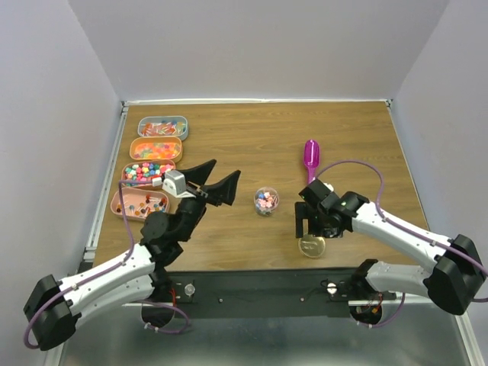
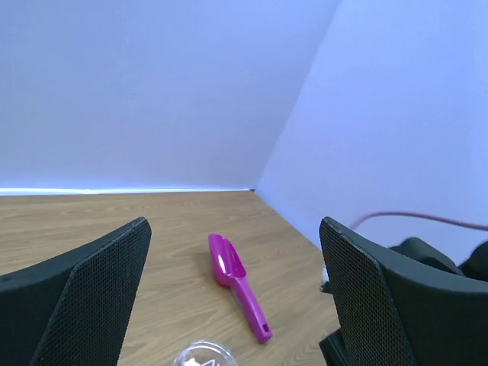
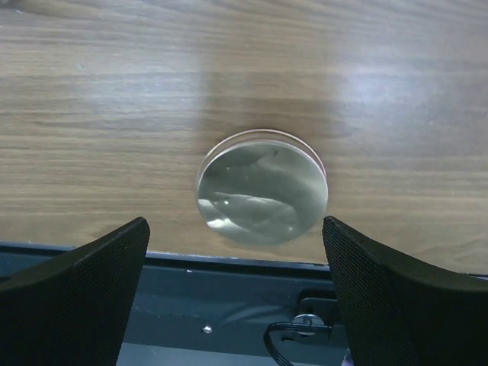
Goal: Pack the candies
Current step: Screw the bottle lid onto the packing bottle.
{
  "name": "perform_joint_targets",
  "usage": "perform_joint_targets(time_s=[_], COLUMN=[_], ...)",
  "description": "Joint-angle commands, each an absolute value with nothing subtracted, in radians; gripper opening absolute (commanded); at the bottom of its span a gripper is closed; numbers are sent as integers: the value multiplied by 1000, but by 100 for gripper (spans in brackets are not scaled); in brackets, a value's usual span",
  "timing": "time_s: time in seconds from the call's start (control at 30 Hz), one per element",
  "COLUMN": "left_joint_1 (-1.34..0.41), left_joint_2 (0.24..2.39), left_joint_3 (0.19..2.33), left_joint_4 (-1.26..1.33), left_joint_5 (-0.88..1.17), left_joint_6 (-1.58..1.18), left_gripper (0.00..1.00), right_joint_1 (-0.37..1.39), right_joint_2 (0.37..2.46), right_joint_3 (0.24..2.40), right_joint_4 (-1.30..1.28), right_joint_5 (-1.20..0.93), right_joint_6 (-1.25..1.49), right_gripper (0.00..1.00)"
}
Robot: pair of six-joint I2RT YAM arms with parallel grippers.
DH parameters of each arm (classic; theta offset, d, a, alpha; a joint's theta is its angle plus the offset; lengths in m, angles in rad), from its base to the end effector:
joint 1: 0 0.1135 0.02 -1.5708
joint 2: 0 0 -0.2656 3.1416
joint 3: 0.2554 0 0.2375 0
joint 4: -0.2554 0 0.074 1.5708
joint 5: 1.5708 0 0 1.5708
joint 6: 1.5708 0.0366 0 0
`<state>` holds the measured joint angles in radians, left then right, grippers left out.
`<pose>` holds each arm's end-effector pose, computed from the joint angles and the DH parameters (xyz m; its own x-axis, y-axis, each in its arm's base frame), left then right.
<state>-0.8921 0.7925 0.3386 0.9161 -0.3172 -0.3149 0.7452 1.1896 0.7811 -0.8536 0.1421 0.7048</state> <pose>0.1117 -0.1203 0.3043 0.0914 -0.5821 -0.8080 0.6233 0.6663 -0.4095 0.1427 0.1246 0.2188 -0.9478 -0.0019 -0.3189 -0.0336 0.9950 0.0941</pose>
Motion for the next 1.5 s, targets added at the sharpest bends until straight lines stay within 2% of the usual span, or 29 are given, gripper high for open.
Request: perform_joint_targets(time_s=[0.0,0.23,0.4,1.2,1.47], left_joint_1=[-893,-893,-891,-893,-891], left_joint_2=[695,617,640,713,713], left_joint_3=[351,318,345,345,341], left_joint_4=[514,439,344,345,351], left_joint_5=[-437,-429,-480,-469,-465], left_joint_6=[-308,-319,-337,-348,-350], left_gripper=[99,99,99,99,99], right_joint_1=[750,752,755,799,818], right_joint_2=[1141,1164,1177,1304,1319], right_joint_3=[720,681,657,687,703], right_joint_4=[-904,-867,-816,-761,-761], right_joint_5=[156,163,166,242,239], right_joint_6=[804,822,831,830,833], right_gripper=[100,100,100,100,94])
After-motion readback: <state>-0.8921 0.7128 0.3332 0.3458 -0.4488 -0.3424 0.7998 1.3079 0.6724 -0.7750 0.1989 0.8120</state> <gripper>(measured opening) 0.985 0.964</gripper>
